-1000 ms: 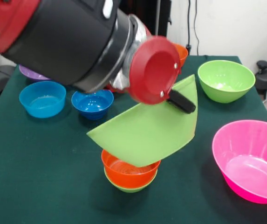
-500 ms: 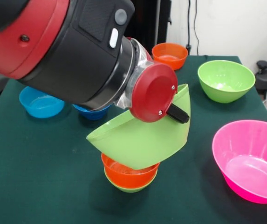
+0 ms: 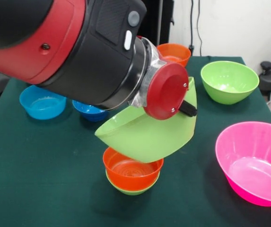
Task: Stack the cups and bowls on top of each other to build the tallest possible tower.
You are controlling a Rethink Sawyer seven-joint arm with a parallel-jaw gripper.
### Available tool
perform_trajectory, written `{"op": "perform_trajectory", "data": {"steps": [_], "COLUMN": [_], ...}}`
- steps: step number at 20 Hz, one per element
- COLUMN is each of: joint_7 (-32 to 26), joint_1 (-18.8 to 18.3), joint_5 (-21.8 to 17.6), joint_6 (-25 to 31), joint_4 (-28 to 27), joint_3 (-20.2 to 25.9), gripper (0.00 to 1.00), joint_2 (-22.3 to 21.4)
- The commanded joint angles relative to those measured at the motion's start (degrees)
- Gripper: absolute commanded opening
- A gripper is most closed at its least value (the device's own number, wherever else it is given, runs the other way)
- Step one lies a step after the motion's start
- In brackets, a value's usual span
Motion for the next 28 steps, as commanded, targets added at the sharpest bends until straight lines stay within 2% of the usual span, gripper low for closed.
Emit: {"op": "perform_trajectory", "data": {"steps": [1,6,12,15,20,24,28], "joint_7": [13.65,13.21,10.96,11.73,12.57,10.92,12.67], "joint_1": [2.03,1.91,1.68,1.65,1.55,1.13,1.37], "joint_5": [-6.39,-8.33,-9.30,-9.99,-14.22,-17.59,-20.32], "joint_6": [6.10,8.49,8.23,9.09,10.75,11.22,12.37], "joint_4": [-8.01,-8.34,-7.25,-6.99,-7.44,-7.40,-7.57], "joint_3": [-6.85,-6.13,-7.89,-8.70,-8.05,-7.55,-6.69], "gripper": [0.00,0.00,0.00,0.00,0.00,0.00,0.00], "joint_2": [2.10,2.29,2.04,1.82,1.56,2.00,1.77]}}
